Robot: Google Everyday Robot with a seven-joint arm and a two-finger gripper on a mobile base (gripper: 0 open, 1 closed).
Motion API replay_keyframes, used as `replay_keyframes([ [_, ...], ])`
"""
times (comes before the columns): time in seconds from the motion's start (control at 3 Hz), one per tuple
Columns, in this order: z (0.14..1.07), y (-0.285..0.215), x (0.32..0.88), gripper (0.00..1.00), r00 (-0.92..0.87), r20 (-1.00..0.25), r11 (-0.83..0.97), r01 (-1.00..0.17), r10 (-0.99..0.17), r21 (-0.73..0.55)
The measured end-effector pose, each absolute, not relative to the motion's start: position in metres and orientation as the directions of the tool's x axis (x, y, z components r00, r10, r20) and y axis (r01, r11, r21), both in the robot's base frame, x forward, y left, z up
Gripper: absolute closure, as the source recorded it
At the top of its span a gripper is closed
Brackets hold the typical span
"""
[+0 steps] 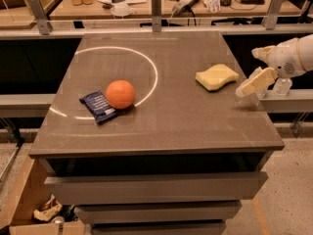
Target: Move sponge near rxbar blueberry
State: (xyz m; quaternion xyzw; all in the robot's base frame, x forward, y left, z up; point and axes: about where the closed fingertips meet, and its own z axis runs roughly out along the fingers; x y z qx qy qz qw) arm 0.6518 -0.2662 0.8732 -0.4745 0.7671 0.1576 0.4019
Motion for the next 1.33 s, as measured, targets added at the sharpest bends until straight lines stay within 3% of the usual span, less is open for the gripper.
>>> replay_keyframes([
  [0.33,0.864,-0.248,0.658,0.0,-0.228,-0.798,0.494,-0.864,-0.559,-0.099],
  [0.67,0.854,-0.226,0.663,0.16,-0.206,-0.811,0.463,-0.882,-0.548,-0.089],
  [1.33,0.829,-0.206,0.666,0.62,-0.191,-0.786,0.4,-0.913,-0.588,-0.078],
])
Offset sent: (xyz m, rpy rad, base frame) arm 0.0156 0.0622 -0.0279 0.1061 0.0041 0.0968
